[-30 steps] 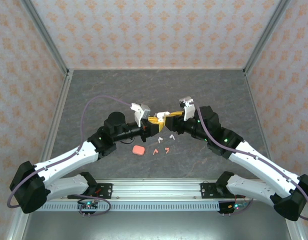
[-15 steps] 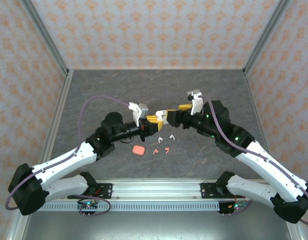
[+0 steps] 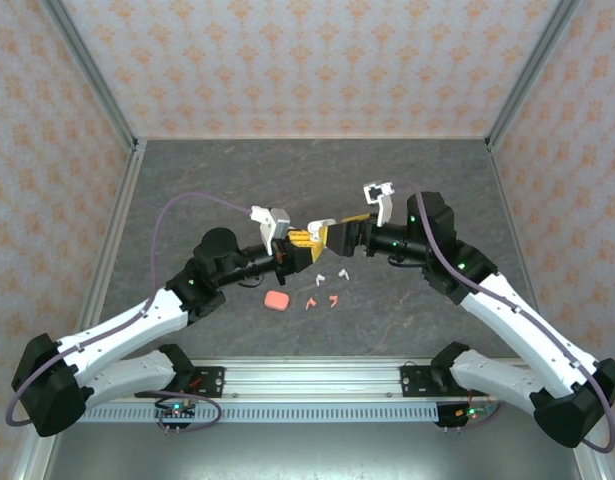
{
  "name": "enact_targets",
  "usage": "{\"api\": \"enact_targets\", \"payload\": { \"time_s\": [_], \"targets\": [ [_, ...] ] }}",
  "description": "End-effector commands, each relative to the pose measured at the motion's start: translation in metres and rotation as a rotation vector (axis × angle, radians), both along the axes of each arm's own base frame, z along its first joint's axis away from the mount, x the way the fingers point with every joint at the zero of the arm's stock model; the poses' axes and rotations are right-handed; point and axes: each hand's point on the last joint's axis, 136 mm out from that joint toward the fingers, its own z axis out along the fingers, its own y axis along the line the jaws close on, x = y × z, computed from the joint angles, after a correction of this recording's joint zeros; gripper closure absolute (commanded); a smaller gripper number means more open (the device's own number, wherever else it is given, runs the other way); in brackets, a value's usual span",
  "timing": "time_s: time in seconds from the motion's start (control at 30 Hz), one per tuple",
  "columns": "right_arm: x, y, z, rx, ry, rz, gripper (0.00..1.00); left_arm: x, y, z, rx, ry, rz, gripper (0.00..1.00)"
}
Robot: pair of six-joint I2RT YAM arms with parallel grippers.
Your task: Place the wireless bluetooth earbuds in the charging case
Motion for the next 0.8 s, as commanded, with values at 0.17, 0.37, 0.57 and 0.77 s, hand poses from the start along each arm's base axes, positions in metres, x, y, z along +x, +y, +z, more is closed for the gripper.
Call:
{"api": "enact_targets", "payload": {
  "time_s": [0.17,0.37,0.57,0.77],
  "targets": [
    [-0.009,0.016,0.029,0.121,-0.042,0.113,0.08,-0.011,-0.004,0.015,-0.027,-0.059,-0.041,1.00],
    [-0.011,0.016,0.037,0.137,-0.061,0.127,0.19,-0.010,-0.005,0.010,-0.003,-0.053,-0.036,1.00],
    [-0.015,0.013,0.043,0.145,-0.079,0.131,0.28,-0.007,-0.004,0.005,0.018,-0.045,-0.022,1.00],
    [-0.018,0.010,0.045,0.139,-0.099,0.126,0.30,-0.007,-0.004,0.004,0.023,-0.047,-0.017,1.00]
  ]
}}
